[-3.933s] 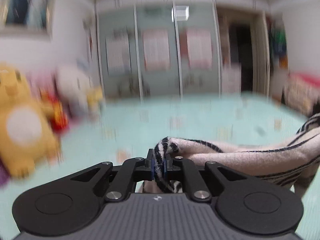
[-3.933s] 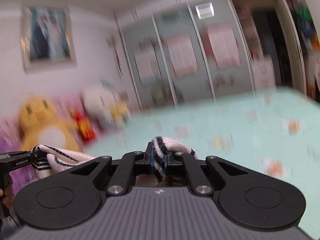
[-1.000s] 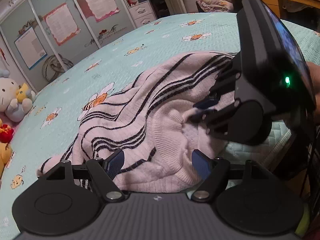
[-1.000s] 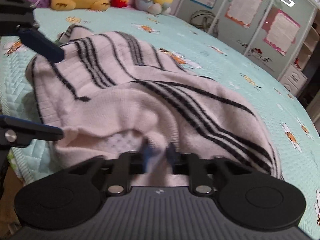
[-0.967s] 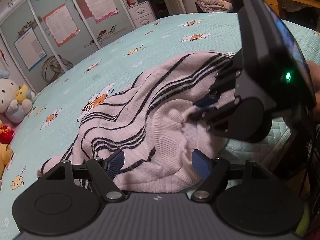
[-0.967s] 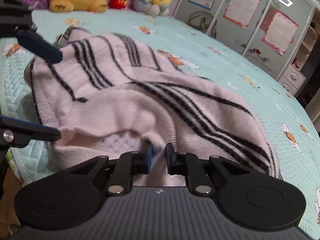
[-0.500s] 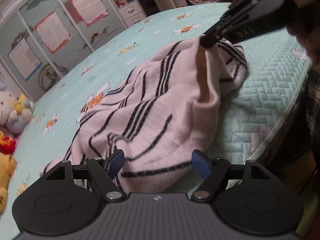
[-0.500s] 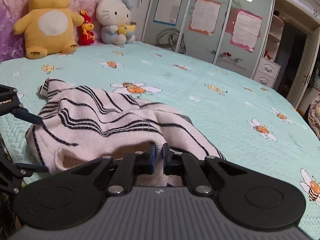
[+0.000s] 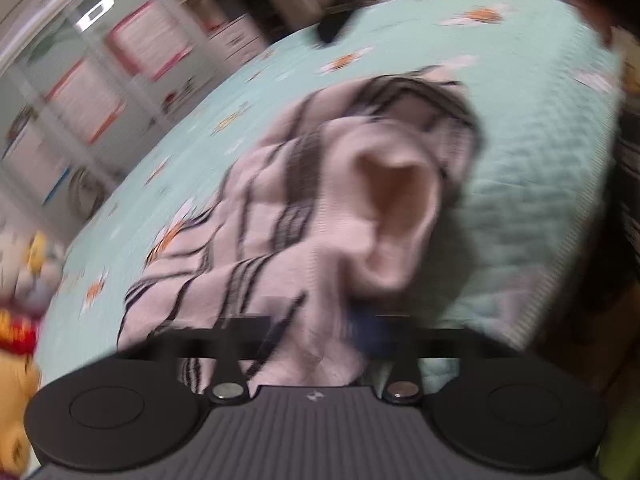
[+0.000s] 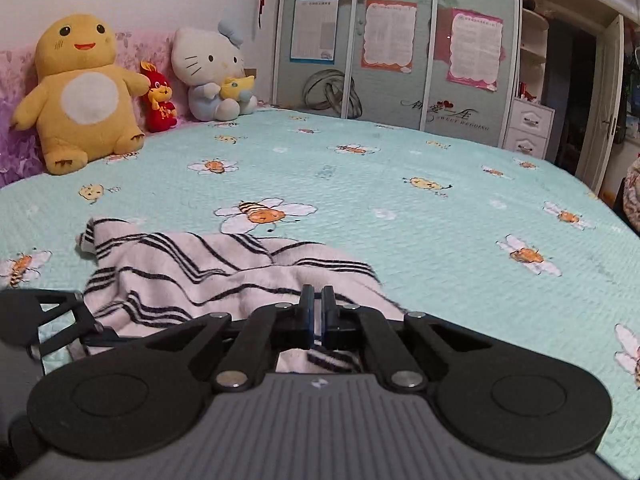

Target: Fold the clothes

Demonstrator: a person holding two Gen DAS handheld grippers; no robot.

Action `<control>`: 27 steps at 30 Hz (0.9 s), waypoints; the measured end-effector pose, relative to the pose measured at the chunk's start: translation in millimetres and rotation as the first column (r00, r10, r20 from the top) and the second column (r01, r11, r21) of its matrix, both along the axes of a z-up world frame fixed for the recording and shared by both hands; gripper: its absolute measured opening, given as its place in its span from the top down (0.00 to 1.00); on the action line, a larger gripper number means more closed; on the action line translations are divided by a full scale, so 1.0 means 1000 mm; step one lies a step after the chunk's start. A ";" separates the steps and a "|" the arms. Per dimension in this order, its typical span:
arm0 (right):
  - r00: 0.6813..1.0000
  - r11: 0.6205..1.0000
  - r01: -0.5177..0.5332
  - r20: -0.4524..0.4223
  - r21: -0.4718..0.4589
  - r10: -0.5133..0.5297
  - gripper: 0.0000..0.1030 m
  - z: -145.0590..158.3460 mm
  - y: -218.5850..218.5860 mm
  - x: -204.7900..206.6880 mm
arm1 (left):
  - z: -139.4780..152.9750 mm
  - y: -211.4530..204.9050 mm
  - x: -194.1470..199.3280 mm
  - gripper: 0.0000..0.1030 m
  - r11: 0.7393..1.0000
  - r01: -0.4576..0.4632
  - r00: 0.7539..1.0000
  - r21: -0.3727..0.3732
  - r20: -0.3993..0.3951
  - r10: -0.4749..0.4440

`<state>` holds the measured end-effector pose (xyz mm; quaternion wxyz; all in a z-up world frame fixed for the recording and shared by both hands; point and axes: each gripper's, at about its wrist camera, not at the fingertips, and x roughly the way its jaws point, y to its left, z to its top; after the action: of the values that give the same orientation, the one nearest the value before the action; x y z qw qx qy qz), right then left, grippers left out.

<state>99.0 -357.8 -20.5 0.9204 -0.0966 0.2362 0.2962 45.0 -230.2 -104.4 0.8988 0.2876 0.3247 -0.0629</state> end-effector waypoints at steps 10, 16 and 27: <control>0.966 0.957 -0.257 -0.029 -0.132 0.255 0.42 -0.034 -0.010 -0.024 | 0.041 0.038 0.001 0.86 0.972 -0.167 0.978 -0.167 0.094 0.184; 0.941 0.905 -0.238 0.148 -0.351 0.305 0.33 -0.061 0.016 -0.049 | 0.056 0.039 -0.001 0.86 0.961 -0.215 0.955 -0.172 0.167 0.243; 0.924 0.909 -0.239 0.206 -0.341 0.321 0.33 -0.065 0.033 -0.041 | 0.092 0.038 0.002 0.86 0.957 -0.204 0.934 -0.205 0.254 0.253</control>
<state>58.3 -325.1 -85.3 0.8640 -0.3102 0.1416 0.3704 47.1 -192.6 -12.7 0.9583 0.1737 0.2202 0.0550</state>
